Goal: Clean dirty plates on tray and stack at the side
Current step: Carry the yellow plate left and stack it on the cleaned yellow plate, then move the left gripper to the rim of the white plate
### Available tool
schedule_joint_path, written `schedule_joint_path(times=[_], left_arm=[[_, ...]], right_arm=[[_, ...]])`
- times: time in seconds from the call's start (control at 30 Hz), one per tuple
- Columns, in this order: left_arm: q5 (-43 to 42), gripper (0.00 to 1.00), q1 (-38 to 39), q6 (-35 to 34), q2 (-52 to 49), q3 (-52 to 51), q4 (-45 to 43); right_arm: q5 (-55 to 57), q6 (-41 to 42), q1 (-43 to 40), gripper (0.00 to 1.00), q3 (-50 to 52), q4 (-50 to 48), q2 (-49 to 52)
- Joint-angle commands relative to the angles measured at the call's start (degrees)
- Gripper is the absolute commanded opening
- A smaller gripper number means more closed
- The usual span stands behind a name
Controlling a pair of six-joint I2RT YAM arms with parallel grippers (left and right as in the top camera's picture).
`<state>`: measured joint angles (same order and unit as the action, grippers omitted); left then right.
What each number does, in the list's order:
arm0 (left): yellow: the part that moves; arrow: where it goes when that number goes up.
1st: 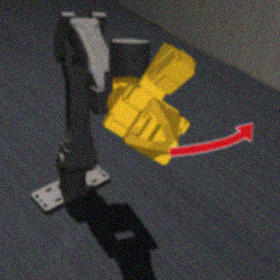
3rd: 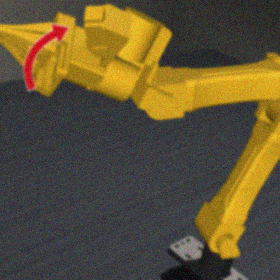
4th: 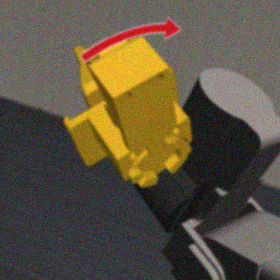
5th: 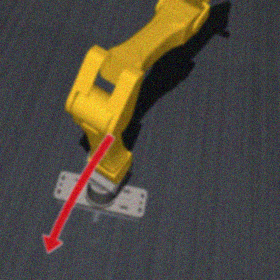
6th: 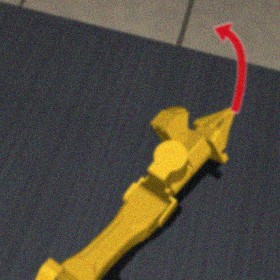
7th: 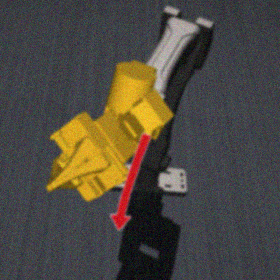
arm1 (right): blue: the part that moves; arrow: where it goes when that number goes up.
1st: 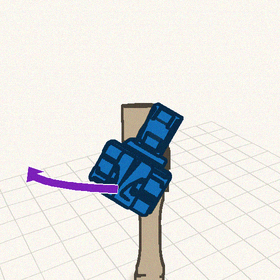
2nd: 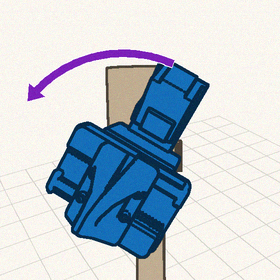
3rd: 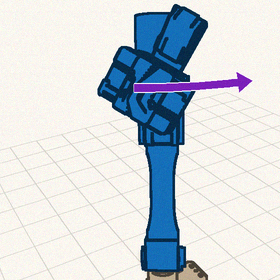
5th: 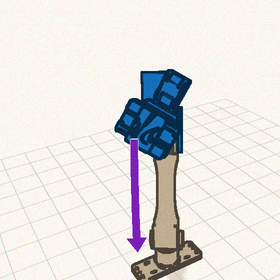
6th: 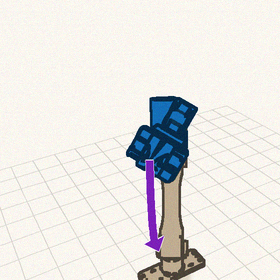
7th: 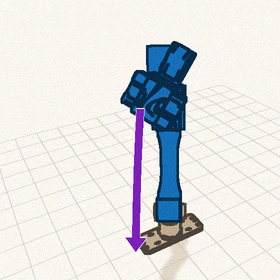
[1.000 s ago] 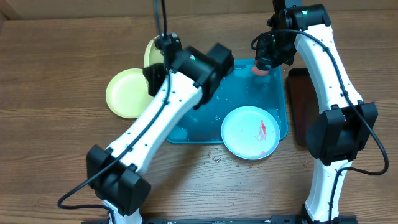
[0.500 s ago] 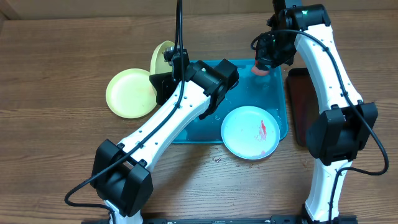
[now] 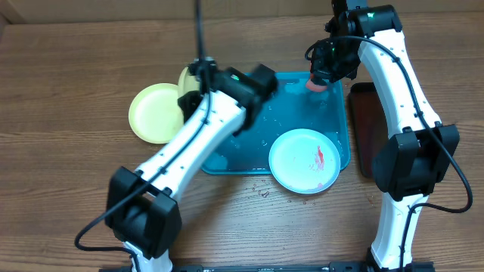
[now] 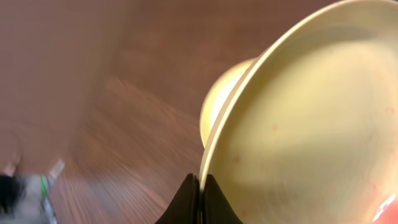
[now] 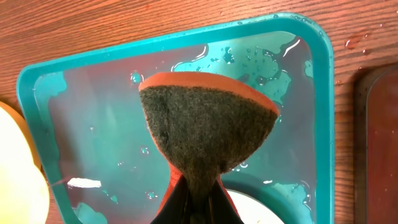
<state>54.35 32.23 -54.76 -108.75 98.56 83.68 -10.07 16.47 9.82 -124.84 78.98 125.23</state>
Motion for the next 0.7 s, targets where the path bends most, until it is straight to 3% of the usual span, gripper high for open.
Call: schedule_joint_path(times=[0.0, 0.2, 0.3, 0.47, 0.67], left_arm=[[-16.3, 0.04, -8.2, 13.1, 2.7, -0.2, -4.0], [-41.8, 0.04, -22.6, 31.3, 3.5, -0.2, -12.8], [-50.6, 0.04, -29.8, 36.2, 3.4, -1.0, -15.1], [-59.2, 0.04, -41.1, 41.7, 3.4, -6.8, -20.0], [-65.5, 0.04, -48.7, 42.4, 3.4, -18.1, -30.7]], right_arm=[[0.2, -0.2, -0.2, 0.04, -1.0, -0.5, -1.4], [0.2, -0.2, -0.2, 0.04, -1.0, -0.5, -1.4], [0.2, -0.2, -0.2, 0.04, -1.0, -0.4, -1.4], [0.2, -0.2, -0.2, 0.04, -1.0, -0.5, -1.4], [0.2, -0.2, -0.2, 0.04, -1.0, -0.5, -1.4]])
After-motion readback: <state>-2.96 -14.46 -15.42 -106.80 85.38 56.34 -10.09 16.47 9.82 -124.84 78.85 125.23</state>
